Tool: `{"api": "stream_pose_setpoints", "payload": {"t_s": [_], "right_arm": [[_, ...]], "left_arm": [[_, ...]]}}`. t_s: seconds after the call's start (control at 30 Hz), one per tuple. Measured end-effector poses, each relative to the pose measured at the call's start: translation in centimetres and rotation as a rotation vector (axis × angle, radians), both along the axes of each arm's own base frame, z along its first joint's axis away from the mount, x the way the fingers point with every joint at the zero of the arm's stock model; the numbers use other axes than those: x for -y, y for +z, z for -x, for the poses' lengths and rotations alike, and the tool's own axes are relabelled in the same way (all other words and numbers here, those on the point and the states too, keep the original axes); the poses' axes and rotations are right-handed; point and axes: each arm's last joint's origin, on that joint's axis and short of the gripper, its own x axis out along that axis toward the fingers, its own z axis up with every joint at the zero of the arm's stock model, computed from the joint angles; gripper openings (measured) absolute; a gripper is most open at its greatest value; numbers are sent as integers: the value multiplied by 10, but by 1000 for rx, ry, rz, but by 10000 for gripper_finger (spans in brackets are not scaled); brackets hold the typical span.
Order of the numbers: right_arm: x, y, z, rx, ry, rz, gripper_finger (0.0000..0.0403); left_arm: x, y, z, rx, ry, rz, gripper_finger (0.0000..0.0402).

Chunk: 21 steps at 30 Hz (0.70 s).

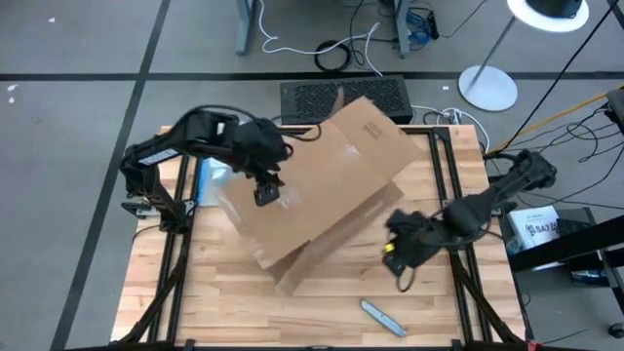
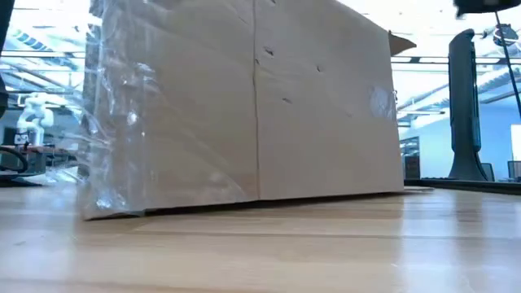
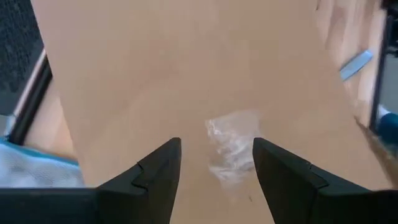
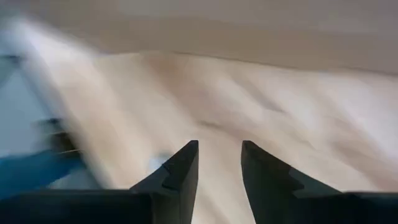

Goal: Unpack boxes
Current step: Break down box until it is fully flat

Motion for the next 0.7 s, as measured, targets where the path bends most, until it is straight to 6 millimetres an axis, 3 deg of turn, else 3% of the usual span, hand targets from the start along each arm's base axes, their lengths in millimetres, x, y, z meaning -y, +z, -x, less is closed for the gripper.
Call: {"api": "stream_pose_setpoints", "payload": {"t_s": [0.17, 0.47, 0.57, 0.7], "right_arm": [[13, -18, 34, -181, -248, 228, 111], [32, -77, 32, -139, -507, 305, 111], [37, -88, 41, -159, -603, 335, 111], [46, -89, 44, -71, -645, 402, 111]], "left_arm": [[16, 1, 1, -9, 45, 119, 205], [80, 1, 8, -52, -101, 304, 205], [80, -1, 6, -41, -67, 236, 205], [64, -7, -5, -34, 43, 83, 205]]}}
